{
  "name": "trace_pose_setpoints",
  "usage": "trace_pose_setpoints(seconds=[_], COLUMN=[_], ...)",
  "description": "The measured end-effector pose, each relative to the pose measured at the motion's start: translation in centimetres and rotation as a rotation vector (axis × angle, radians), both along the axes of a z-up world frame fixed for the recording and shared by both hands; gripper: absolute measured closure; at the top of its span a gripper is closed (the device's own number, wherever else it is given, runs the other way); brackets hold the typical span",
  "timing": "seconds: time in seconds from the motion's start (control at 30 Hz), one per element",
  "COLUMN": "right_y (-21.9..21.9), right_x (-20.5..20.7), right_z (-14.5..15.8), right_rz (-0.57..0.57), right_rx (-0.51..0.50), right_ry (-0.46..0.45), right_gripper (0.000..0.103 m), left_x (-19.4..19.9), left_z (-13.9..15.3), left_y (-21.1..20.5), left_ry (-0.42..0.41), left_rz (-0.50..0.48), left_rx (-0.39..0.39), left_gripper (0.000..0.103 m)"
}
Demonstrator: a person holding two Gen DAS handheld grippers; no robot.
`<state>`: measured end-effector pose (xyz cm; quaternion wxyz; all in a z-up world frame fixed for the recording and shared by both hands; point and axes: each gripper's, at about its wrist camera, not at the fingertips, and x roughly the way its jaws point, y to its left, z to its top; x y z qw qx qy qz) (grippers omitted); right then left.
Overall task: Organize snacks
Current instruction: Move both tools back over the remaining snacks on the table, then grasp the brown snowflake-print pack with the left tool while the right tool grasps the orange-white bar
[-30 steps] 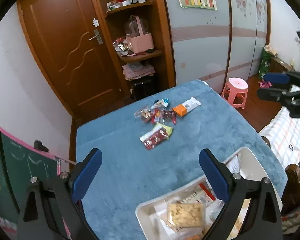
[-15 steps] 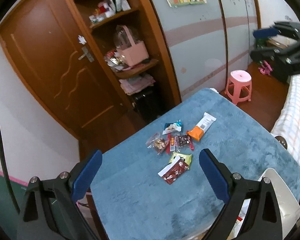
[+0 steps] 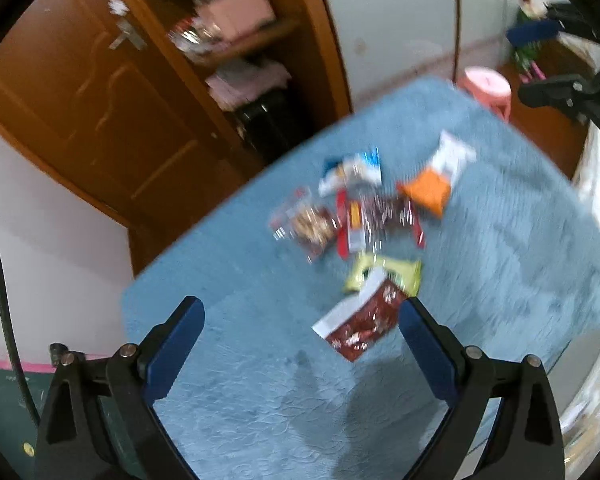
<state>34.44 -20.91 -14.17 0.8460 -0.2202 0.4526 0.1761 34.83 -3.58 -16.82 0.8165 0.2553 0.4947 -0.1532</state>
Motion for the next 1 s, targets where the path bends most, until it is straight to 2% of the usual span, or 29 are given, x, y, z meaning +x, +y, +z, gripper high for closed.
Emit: trace_pose_setpoints(seconds=[0.13, 0.27, 0.37, 0.67, 1.0], right_y=[1.7, 2.5, 2.5, 2.7, 3.2], right_x=[0.4, 1.9, 2.8, 4.8, 5.8], right_z=[-4.1, -7.7, -9.5, -11.9, -14.8], right_rz=[0.093, 0.147, 0.181, 0.212, 0.226], right_rx=[-0.042, -0.094, -0.086, -0.111, -0.17], right_ry=[0.035, 0.094, 0.142, 0.168, 0.206], right_gripper=[0.026, 0.026, 0.026, 0.026, 0.026], left_x=[0.5, 1.1, 1.5, 2.2, 3.1], left_z=[-4.0, -6.0, -7.5, -10.1, -10.5], left_y=[-0.2, -0.4, -0.4, -0.2, -0.3], left_ry=[0.065, 0.114, 0.164, 0.215, 0.241], left_rz=[-0.029, -0.041, -0.048, -0.056, -0.063], left_rx=[0.034, 0.02, 0.013, 0.008, -0.032], left_gripper=[0.006, 0.006, 0.006, 0.006, 0.006])
